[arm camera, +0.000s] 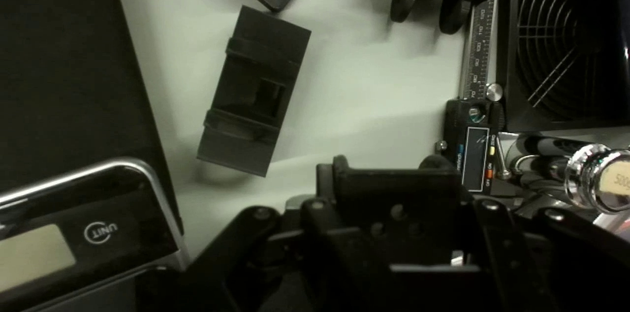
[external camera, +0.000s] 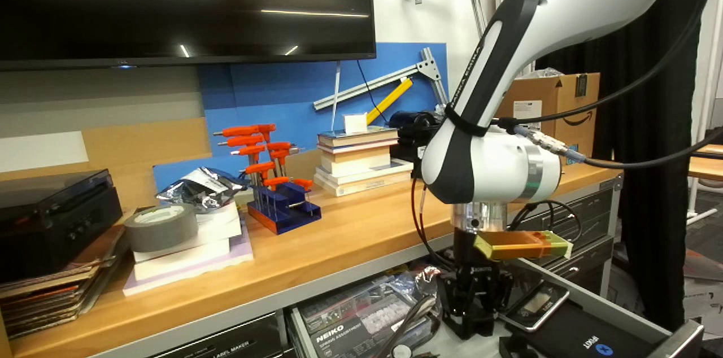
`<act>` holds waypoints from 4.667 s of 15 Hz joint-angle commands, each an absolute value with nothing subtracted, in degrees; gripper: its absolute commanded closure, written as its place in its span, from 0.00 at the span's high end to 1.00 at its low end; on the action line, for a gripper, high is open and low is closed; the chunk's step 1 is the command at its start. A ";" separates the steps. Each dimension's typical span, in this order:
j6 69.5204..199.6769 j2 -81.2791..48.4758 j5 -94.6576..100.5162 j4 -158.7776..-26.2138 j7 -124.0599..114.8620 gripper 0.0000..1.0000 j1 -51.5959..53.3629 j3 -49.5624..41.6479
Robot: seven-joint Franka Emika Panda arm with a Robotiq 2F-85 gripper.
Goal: Put the black objects inside the drawer then close the drawer.
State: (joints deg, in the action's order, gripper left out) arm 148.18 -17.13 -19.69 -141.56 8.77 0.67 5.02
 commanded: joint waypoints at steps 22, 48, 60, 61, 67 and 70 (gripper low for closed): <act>151.20 -9.77 2.49 -149.22 -42.45 1.00 24.77 -20.19; 140.56 -2.60 1.07 -157.49 -68.22 1.00 3.31 -1.52; 146.46 -9.87 -6.29 -157.44 -66.22 1.00 1.51 -2.29; 147.67 -10.42 -7.80 -157.43 -64.67 1.00 1.21 -2.09; 156.33 -11.96 -21.23 -157.71 -51.38 1.00 -1.04 -0.28; 161.74 -11.36 -28.53 -157.79 -43.12 1.00 -1.83 1.79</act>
